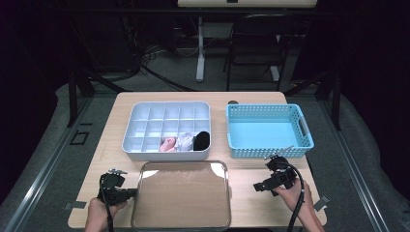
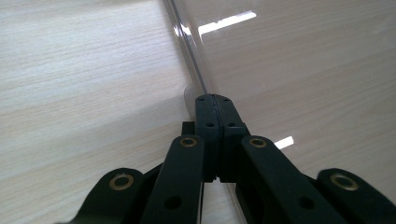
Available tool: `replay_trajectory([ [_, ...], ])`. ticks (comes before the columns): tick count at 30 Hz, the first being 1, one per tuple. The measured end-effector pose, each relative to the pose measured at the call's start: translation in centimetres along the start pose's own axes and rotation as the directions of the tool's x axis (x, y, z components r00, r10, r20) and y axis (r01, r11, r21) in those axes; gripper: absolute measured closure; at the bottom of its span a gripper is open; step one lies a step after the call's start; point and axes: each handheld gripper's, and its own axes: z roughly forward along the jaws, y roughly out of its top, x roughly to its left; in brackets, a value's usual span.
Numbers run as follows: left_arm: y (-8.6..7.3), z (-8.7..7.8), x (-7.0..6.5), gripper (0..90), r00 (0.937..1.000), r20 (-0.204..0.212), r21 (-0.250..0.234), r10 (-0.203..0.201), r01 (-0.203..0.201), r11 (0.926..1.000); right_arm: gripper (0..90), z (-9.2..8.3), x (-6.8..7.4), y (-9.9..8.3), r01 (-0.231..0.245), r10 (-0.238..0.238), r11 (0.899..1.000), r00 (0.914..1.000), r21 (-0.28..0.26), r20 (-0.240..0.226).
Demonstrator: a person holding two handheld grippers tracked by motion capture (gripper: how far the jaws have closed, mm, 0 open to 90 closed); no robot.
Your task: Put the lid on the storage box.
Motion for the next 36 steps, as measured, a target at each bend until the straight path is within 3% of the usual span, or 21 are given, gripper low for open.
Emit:
replay_trajectory([
  [14, 0.7, 0.7, -1.3, 90.0, 0.9999, 0.006, -0.003, 0.009, -0.009, 1.0, 13.3, -0.4, -0.1, -0.2, -0.005, 0.005, 1.0, 1.0, -0.013, 0.001],
  [19, 0.9, 0.9, -1.6, 90.0, 0.9998, 0.013, -0.001, 0.016, -0.016, 0.9999, 13.6, -0.2, 0.1, -0.3, -0.032, 0.031, 0.999, 0.9993, -0.034, -0.021],
  [27, 1.3, 1.3, -2.1, 90.0, 0.9997, 0.022, 0.001, 0.011, -0.011, 0.9999, 14.2, -0.4, 0.0, -0.3, -0.014, 0.013, 1.0, 0.9996, -0.018, -0.027],
  [28, 1.4, 1.3, -2.1, 90.0, 0.9997, 0.025, -0.005, 0.007, -0.007, 1.0, 14.2, -0.2, 0.0, -0.3, -0.033, 0.031, 0.999, 0.9989, -0.04, -0.034],
  [31, 1.4, 1.5, -2.5, 90.0, 0.9997, 0.024, -0.009, 0.011, -0.011, 0.9999, 14.2, -0.3, -0.2, -0.3, -0.027, 0.026, 0.999, 0.9987, -0.02, -0.044],
  [36, 1.7, 1.8, -3.3, 90.0, 0.9997, 0.015, -0.014, 0.018, -0.018, 0.9997, 14.4, -0.2, -0.5, -0.4, -0.043, 0.041, 0.999, 0.9974, -0.033, -0.06],
])
